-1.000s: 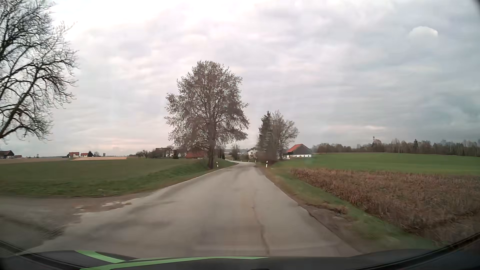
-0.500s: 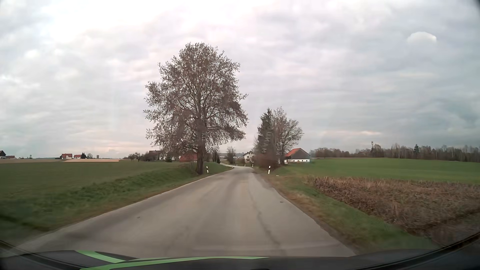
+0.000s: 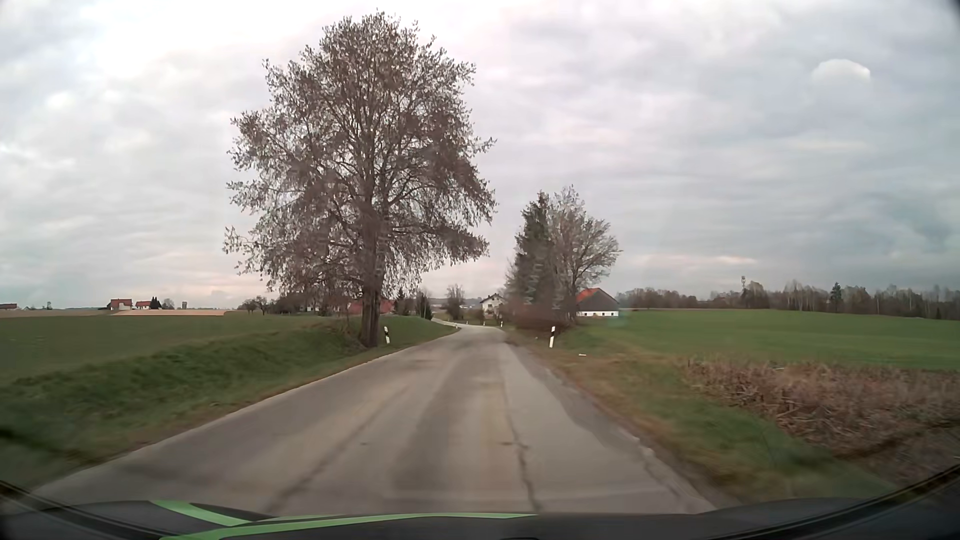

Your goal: Follow the waypoints while adhering to traffic rules and regulations

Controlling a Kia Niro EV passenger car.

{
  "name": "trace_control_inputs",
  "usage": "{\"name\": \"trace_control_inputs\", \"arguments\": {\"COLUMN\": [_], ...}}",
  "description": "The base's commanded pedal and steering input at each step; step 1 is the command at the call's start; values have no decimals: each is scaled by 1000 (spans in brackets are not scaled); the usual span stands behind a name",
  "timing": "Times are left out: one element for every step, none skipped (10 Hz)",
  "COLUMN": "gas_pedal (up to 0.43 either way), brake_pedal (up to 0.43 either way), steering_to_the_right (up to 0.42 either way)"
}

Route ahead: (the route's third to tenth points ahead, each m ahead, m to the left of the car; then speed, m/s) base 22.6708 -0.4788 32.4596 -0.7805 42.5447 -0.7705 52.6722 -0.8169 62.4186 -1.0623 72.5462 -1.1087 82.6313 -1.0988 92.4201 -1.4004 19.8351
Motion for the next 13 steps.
{"name": "trace_control_inputs", "arguments": {"gas_pedal": [177,177,177,177,177,177,177,177,177,177,177,177,177], "brake_pedal": [0,0,0,0,0,0,0,0,0,0,0,0,0], "steering_to_the_right": [6,6,5,6,6,5,5,5,5,5,5,5,4]}}
